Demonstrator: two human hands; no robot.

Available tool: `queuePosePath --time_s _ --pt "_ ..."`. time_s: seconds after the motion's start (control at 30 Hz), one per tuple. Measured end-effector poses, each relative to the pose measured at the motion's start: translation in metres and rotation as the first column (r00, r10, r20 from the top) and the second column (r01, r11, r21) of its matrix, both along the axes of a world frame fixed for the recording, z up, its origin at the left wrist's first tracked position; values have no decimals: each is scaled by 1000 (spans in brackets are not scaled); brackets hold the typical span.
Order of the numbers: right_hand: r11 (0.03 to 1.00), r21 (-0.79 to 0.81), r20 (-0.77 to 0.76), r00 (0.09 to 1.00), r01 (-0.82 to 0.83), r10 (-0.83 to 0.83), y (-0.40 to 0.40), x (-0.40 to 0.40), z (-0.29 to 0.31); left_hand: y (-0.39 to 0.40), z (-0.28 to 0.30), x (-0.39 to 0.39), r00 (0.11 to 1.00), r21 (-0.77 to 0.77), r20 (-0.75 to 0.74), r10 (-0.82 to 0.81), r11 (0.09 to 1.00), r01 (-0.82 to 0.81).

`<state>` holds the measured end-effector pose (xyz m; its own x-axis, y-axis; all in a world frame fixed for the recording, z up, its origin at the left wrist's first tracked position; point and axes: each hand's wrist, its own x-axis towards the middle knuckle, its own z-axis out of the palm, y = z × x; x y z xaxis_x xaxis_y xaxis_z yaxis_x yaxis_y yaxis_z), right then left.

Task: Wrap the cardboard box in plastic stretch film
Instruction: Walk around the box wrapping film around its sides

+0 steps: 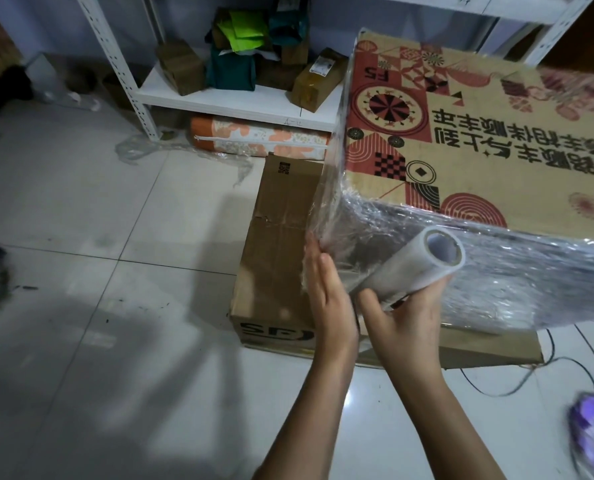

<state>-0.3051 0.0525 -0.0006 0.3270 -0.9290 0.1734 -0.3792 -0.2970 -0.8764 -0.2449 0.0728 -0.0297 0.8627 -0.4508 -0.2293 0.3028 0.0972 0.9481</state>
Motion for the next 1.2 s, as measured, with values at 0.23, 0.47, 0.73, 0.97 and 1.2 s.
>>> queuePosePath --time_s 0.23,0.47,0.73,0.97,1.2 --pt "999 -22 -26 999 -29 29 3 -1 3 15 2 17 983 52 173 58 996 -68" --pt "999 -10 -6 999 -32 32 3 -1 5 9 17 1 885 -85 466 6 996 38" --pt "992 75 134 986 -106 95 3 -3 9 10 26 -1 915 -32 401 -40 998 58" --pt "953 290 419 907 -90 -41 4 -3 7 4 66 52 431 261 858 -280 960 105" --pt "934 332 496 867 -131 -55 24 6 -2 -9 54 59 390 149 900 -194 978 145"
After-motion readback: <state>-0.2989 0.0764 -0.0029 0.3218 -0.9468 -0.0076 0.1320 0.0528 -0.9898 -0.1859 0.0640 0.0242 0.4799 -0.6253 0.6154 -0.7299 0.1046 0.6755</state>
